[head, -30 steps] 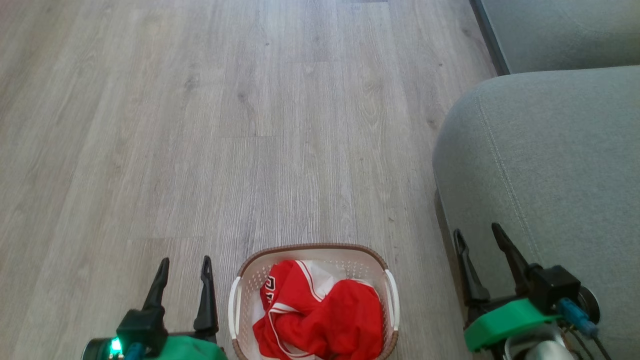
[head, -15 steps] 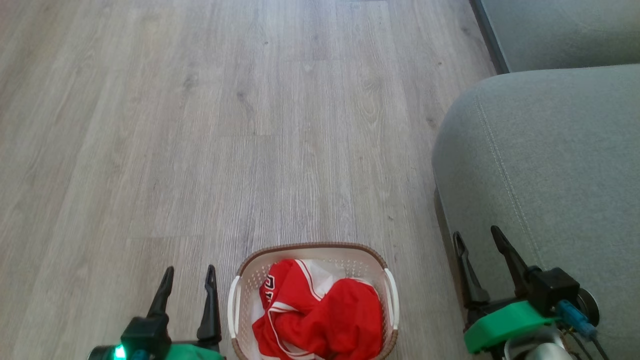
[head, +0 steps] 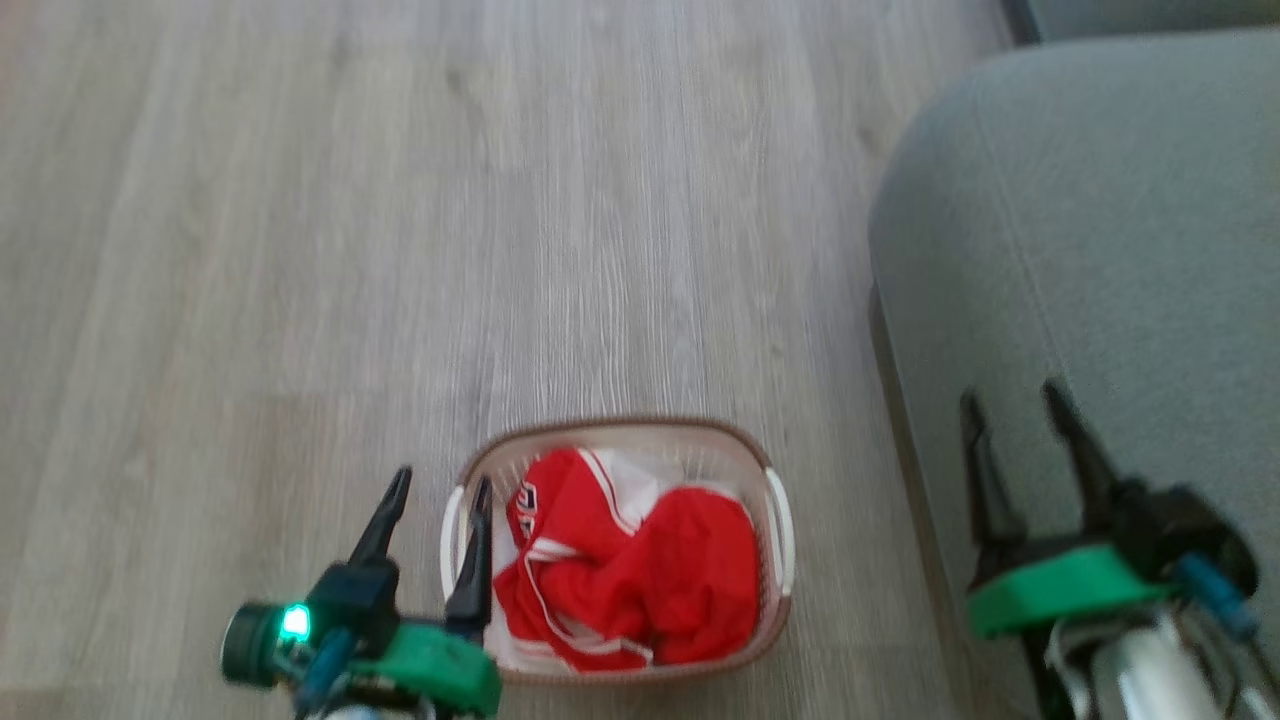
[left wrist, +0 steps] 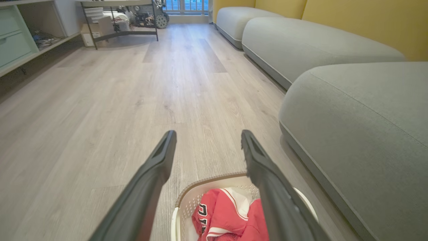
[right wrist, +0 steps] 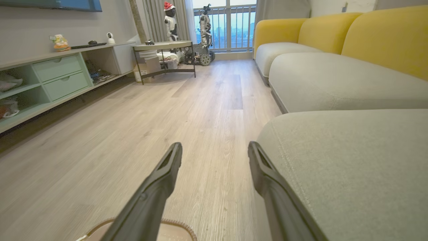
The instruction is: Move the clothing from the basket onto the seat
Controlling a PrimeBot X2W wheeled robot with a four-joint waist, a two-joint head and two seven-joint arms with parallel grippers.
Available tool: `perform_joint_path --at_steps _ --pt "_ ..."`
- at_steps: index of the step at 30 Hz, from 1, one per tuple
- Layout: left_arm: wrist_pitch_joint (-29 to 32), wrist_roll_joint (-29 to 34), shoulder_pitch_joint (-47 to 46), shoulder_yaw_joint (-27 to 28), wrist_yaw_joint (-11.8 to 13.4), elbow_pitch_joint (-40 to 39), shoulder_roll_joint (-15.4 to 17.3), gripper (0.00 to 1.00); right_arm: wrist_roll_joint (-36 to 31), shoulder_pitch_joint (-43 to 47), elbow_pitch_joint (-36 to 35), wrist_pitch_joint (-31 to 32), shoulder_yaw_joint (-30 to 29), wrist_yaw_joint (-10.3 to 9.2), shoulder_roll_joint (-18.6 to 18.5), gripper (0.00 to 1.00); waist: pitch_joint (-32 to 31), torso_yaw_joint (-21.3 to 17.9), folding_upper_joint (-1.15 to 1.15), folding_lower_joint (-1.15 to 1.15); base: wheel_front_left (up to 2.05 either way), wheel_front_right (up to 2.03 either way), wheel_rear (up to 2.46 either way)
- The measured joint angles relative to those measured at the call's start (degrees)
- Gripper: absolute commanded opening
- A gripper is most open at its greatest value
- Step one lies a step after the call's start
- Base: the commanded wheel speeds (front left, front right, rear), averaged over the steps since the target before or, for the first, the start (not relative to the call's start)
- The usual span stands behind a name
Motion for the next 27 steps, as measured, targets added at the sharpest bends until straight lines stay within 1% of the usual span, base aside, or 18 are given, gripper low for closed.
perform_joint_path --at_steps 1,2,3,5,7,10,13,17,22,27 --pt "-0.01 0.04 -2.48 -0.94 -0.35 1.55 0.01 1.00 -0.23 -2.19 -0.74 0.00 -1.15 0.00 -0.01 1.00 1.96 -0.27 0.00 0.00 0.00 0.00 0.00" --pt "-0.01 0.04 -2.48 -0.94 -0.35 1.55 0.01 1.00 -0.23 -2.19 -0.74 0.00 -1.15 0.00 -0.01 1.00 1.96 -0.27 0.00 0.00 0.00 0.00 0.00" --pt "-0.01 0.70 -4.75 -2.27 -1.15 3.76 0.02 1.00 -0.63 -4.55 -1.60 0.00 -2.24 0.00 -0.01 1.00 4.10 -0.57 0.00 0.00 0.00 0.00 0.00" --pt "-0.01 1.21 -6.94 -3.81 -1.58 6.26 0.01 1.00 -1.03 -6.49 -2.29 -0.01 -3.16 0.00 -0.02 1.00 6.33 -0.91 0.00 0.00 0.00 0.00 0.00" --pt "-0.01 1.52 -8.10 -4.54 -1.86 7.56 -0.01 1.00 -1.23 -7.24 -2.65 -0.01 -3.56 0.00 -0.03 1.00 7.48 -1.11 0.00 0.00 0.00 0.00 0.00" --pt "-0.01 1.65 -11.90 -6.11 -2.30 11.91 -0.03 1.00 -1.29 -9.08 -3.63 -0.01 -4.20 0.00 -0.04 1.00 10.84 -1.80 0.00 0.00 0.00 0.00 0.00" --pt "-0.01 2.69 -15.78 -7.69 -3.25 17.05 -0.03 1.00 -1.26 -11.16 -4.21 -0.01 -4.68 0.00 -0.05 1.00 14.13 -2.66 0.00 0.01 0.00 0.00 0.00" --pt "-0.01 5.01 -21.13 -10.33 -3.80 24.65 -0.15 1.00 -1.13 -13.63 -4.88 -0.02 -4.87 0.00 -0.08 1.00 18.49 -3.82 0.00 0.01 0.00 0.00 0.00" --pt "-0.01 5.99 -26.70 -12.99 -4.59 32.34 -0.15 1.00 -0.13 -15.88 -5.39 -0.16 -3.59 0.00 -0.09 1.00 23.49 -5.40 0.00 0.01 0.00 0.00 0.00" --pt "-0.01 5.98 -30.87 -15.55 -5.23 38.21 -0.25 1.00 1.32 -18.83 -6.26 -0.16 -2.80 0.00 -0.12 1.00 27.98 -7.24 0.00 0.02 0.00 0.00 0.00"
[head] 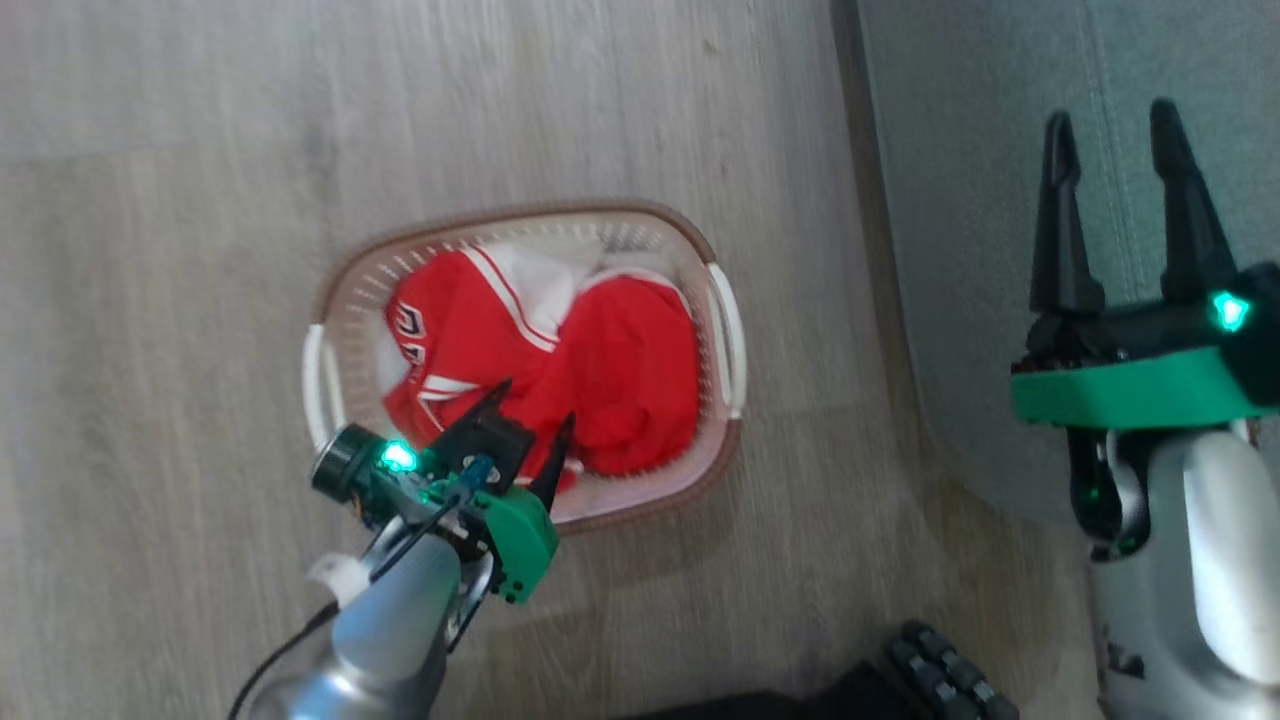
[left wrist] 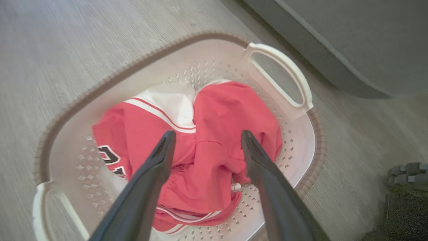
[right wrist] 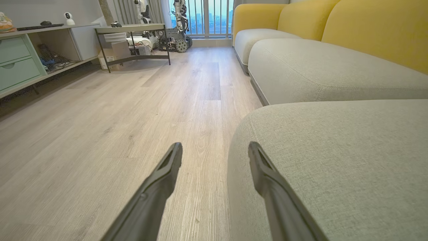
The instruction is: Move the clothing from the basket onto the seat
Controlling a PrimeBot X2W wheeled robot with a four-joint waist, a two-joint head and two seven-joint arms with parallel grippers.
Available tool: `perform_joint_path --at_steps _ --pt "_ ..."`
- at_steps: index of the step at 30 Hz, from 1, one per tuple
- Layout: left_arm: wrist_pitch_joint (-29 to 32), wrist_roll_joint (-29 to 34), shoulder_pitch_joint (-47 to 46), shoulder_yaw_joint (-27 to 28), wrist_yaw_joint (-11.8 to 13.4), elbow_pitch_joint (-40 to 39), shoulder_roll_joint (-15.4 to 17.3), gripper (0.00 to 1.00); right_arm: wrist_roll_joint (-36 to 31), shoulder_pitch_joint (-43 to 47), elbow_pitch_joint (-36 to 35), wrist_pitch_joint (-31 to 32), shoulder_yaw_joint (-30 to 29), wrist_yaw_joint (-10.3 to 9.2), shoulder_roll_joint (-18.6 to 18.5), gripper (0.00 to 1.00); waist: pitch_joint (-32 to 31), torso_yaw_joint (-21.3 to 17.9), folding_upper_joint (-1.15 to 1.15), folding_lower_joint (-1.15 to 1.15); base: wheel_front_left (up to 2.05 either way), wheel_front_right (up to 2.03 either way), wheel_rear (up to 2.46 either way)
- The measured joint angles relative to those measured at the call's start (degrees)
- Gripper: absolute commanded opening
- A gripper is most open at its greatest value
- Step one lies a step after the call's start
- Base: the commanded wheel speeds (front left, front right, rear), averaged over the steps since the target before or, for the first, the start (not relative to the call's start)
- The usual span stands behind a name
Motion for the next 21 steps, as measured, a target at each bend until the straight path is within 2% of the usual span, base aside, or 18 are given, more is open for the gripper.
perform_joint_path --at_steps 9,19,20,21 --pt "0.00 0.00 -9.11 -3.41 -1.04 9.68 -0.01 1.00 1.74 -4.79 -2.31 0.00 1.97 0.00 -0.04 1.00 8.07 -3.20 0.00 0.00 0.00 0.00 0.00" --pt "-0.01 -0.38 -17.41 -4.53 0.11 18.85 0.03 1.00 2.92 -6.33 -6.50 -0.01 2.27 0.00 -0.04 1.00 15.53 -5.49 0.00 0.00 0.00 0.00 0.00" --pt "0.00 -0.38 -17.85 -4.68 0.10 19.05 0.00 0.82 2.92 -6.33 -6.62 -0.01 2.14 0.00 -0.04 1.00 15.89 -5.53 0.00 0.00 0.00 0.00 0.00" --pt "-0.01 -0.41 -18.16 -4.69 0.08 19.00 0.00 0.50 2.91 -6.33 -6.65 0.00 1.99 0.00 -0.04 1.00 16.11 -5.46 0.00 0.00 0.00 0.00 0.00"
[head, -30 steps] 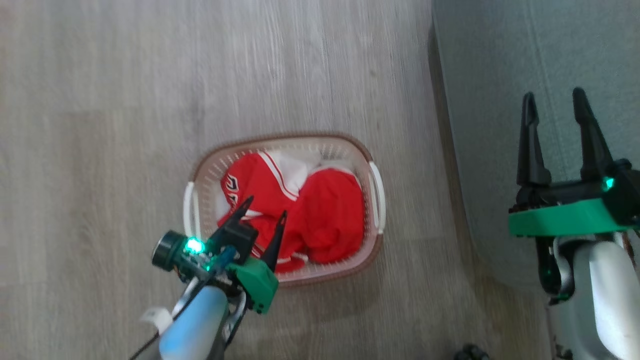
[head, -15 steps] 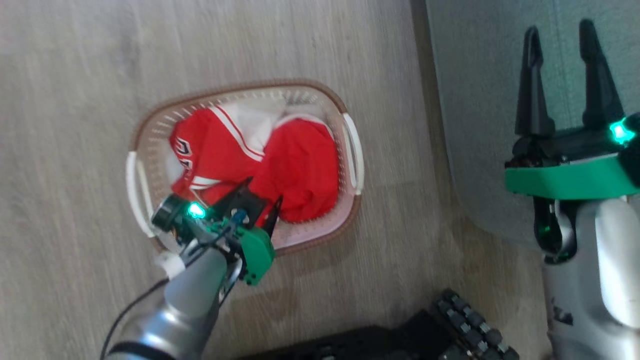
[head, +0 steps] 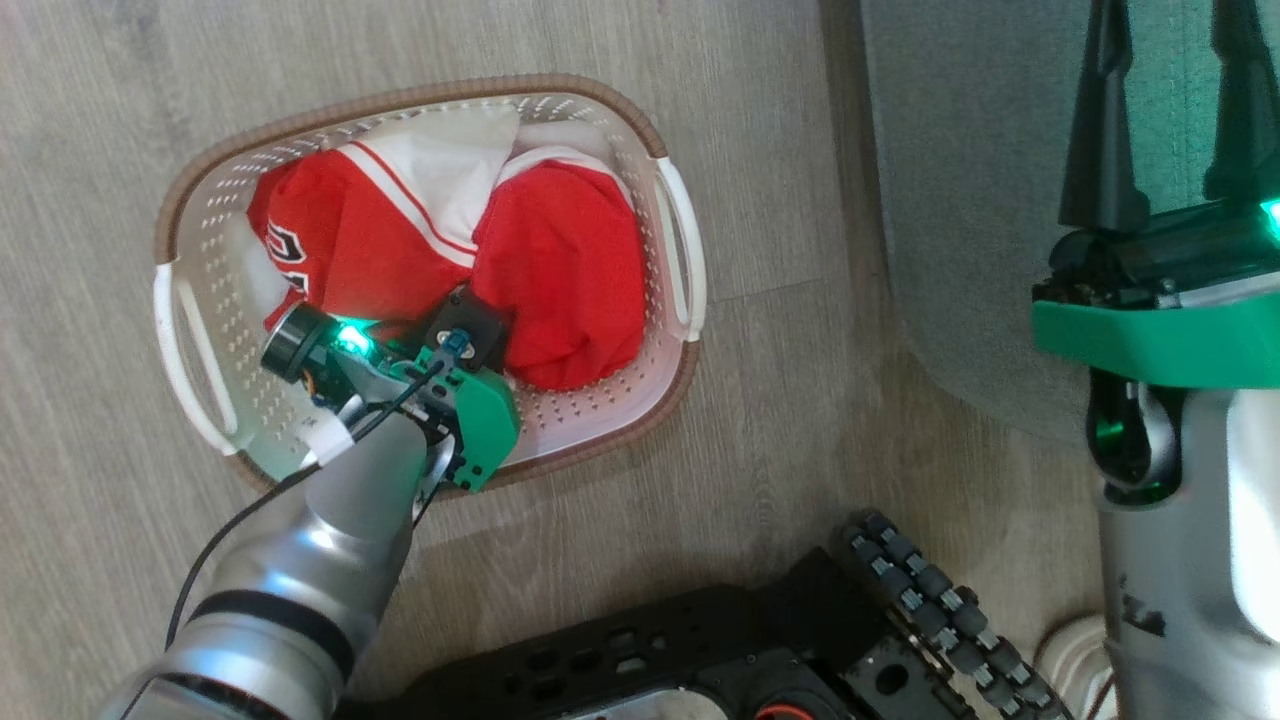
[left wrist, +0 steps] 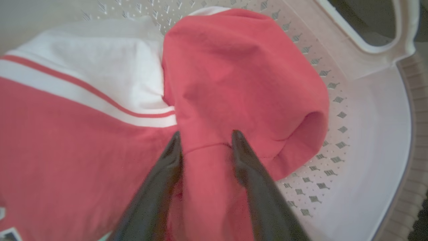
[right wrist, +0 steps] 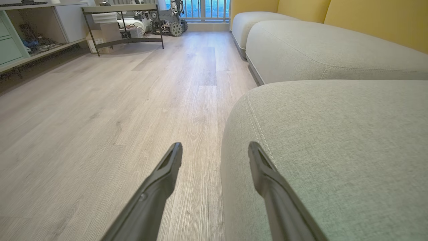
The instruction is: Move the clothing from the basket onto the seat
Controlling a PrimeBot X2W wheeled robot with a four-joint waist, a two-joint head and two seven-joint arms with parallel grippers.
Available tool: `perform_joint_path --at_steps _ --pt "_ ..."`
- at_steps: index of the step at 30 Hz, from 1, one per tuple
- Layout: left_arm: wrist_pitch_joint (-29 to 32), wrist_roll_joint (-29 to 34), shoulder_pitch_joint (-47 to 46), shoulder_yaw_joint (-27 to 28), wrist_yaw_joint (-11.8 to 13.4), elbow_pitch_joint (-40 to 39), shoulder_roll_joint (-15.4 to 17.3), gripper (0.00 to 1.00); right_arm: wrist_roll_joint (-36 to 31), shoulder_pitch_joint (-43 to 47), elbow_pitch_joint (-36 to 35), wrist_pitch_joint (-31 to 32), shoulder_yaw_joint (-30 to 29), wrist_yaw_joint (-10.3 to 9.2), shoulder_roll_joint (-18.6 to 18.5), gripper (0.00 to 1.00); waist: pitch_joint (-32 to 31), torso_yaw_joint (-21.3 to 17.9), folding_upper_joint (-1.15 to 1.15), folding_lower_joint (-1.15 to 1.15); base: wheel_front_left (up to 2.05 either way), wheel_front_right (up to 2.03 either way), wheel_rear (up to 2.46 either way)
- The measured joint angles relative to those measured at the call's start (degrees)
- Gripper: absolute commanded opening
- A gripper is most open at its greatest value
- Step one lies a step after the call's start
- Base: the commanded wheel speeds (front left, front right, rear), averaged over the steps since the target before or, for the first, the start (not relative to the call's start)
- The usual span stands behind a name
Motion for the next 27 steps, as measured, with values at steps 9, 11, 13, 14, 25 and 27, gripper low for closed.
perform_joint_path --at_steps 9,11,13,14,25,27 --pt "0.01 -0.15 0.47 -2.21 -0.79 -1.68 0.01 0.00 -0.01 -0.03 0.91 -0.01 0.26 0.00 -0.01 1.00 -2.40 1.35 0.00 -0.02 0.00 0.00 0.00" --pt "0.01 -0.88 0.74 -2.24 -0.79 -3.44 0.01 0.00 -0.02 -0.03 1.68 -0.01 0.23 0.00 -0.01 1.00 -3.51 1.59 0.00 -0.02 0.00 0.00 0.00" --pt "0.01 -1.89 1.72 -2.21 -0.79 -5.73 0.01 0.00 -0.02 0.01 2.34 0.00 0.24 0.00 -0.01 1.00 -4.90 1.86 0.00 -0.02 0.00 0.00 0.00" --pt "0.00 -2.33 2.42 -2.24 -0.79 -6.94 0.00 0.00 -0.03 0.02 2.66 -0.01 0.22 0.00 -0.01 1.00 -5.74 2.00 0.00 -0.02 0.00 0.00 0.00" --pt "0.01 -8.26 13.34 -1.70 -0.97 -22.06 0.00 0.00 -2.49 6.53 7.00 0.00 -0.90 0.00 -0.01 1.00 -19.04 4.36 0.01 -0.02 0.00 0.00 0.00" --pt "0.01 -8.88 15.59 -1.43 -0.78 -24.27 0.01 0.00 -2.74 8.68 7.68 0.00 -1.11 0.00 -0.01 1.00 -22.23 4.95 0.01 -0.02 0.00 0.00 0.00"
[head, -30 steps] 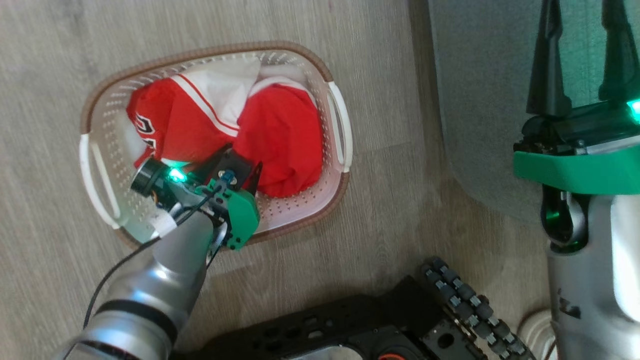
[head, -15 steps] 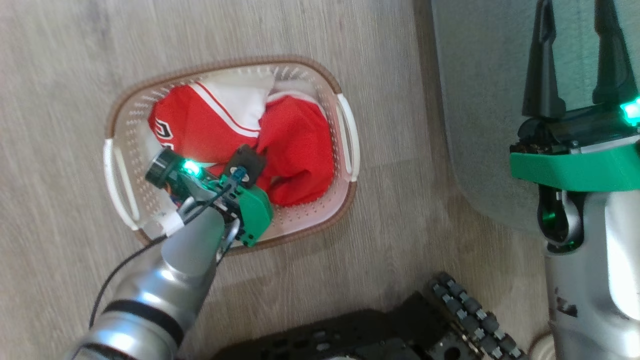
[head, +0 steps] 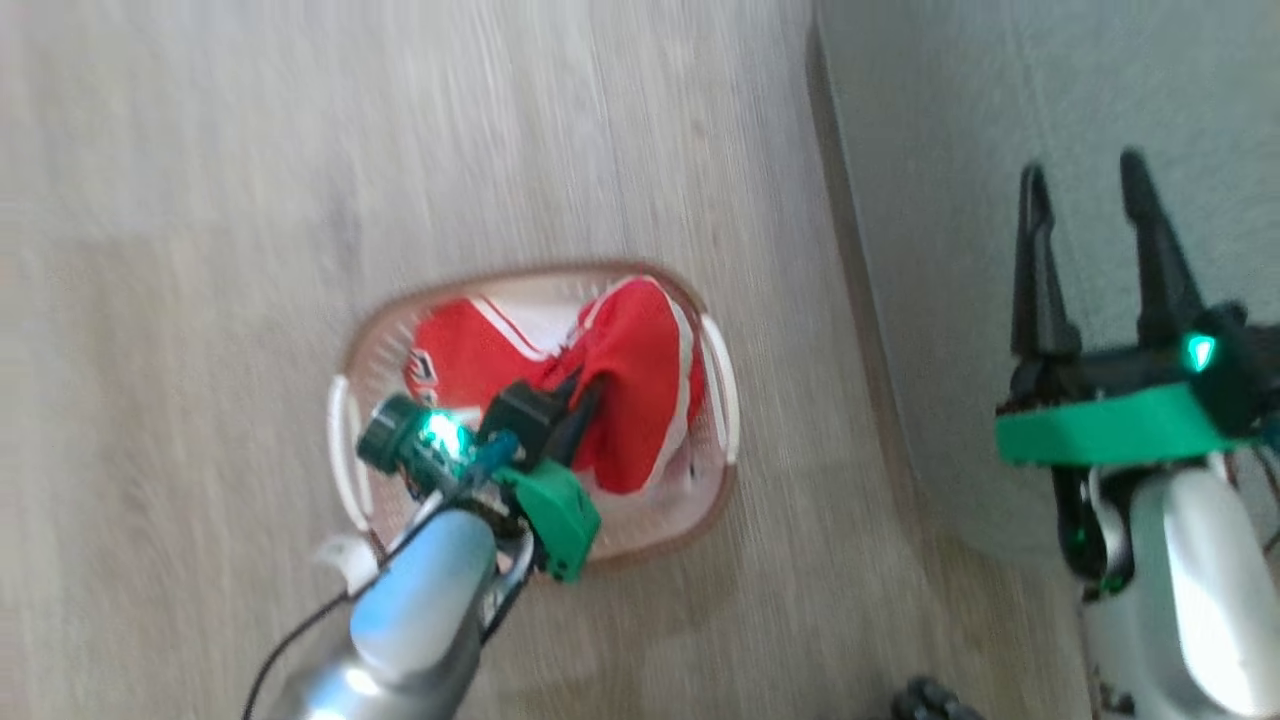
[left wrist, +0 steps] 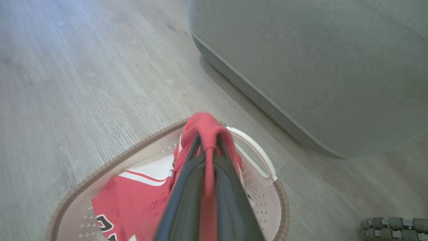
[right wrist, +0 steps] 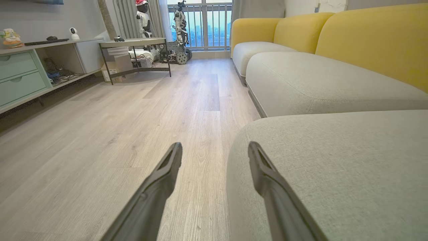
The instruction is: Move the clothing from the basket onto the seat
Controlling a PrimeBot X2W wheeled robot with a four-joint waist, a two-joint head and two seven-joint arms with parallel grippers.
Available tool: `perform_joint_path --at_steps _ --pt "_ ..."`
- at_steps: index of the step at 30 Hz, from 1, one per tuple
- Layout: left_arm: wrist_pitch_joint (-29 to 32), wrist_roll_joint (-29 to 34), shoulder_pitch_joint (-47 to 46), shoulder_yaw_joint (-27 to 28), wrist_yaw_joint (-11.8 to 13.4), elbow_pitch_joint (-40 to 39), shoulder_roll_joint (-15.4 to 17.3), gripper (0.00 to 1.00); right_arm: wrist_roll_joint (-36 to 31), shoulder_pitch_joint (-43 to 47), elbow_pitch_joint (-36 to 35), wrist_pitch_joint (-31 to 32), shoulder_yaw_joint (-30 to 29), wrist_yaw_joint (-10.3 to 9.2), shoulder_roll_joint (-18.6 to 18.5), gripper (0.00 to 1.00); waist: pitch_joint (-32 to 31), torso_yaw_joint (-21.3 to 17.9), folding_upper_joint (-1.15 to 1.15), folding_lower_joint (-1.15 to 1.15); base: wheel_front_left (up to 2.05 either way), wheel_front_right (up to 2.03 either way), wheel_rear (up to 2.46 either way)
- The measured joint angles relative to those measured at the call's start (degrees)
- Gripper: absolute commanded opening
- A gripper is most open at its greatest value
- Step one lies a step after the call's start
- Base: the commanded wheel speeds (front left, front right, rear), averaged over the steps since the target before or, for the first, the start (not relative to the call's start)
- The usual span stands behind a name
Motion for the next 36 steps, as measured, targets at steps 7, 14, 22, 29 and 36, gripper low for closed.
perform_joint_path --at_steps 7,14,22,29,36 --pt "0.00 -1.49 5.71 1.83 0.19 -5.37 0.01 0.00 -0.91 6.83 3.11 0.00 -0.23 0.00 0.01 1.00 -11.41 2.03 0.00 0.00 0.00 0.00 0.00" --pt "0.00 -2.32 8.16 3.00 -0.87 -7.46 0.31 0.00 -0.90 13.11 5.20 0.00 0.48 0.00 0.02 1.00 -21.08 3.51 0.00 0.00 0.00 0.00 0.00" --pt "0.02 -2.33 7.21 3.42 -1.37 -8.51 0.98 0.00 -0.90 16.62 5.93 0.00 2.68 0.00 0.02 1.00 -31.11 5.62 0.00 0.00 0.00 0.00 0.00" --pt "1.40 -2.90 0.32 3.19 -1.89 -9.53 0.66 0.00 -0.81 17.96 6.98 0.00 5.73 0.00 0.02 1.00 -34.55 7.38 0.00 0.00 0.00 0.00 0.00" --pt "3.71 -4.46 -4.68 2.27 -2.32 -9.31 0.19 0.00 -0.20 17.16 8.26 0.00 11.59 0.00 0.01 1.00 -35.62 7.39 0.00 0.00 0.00 0.00 0.00"
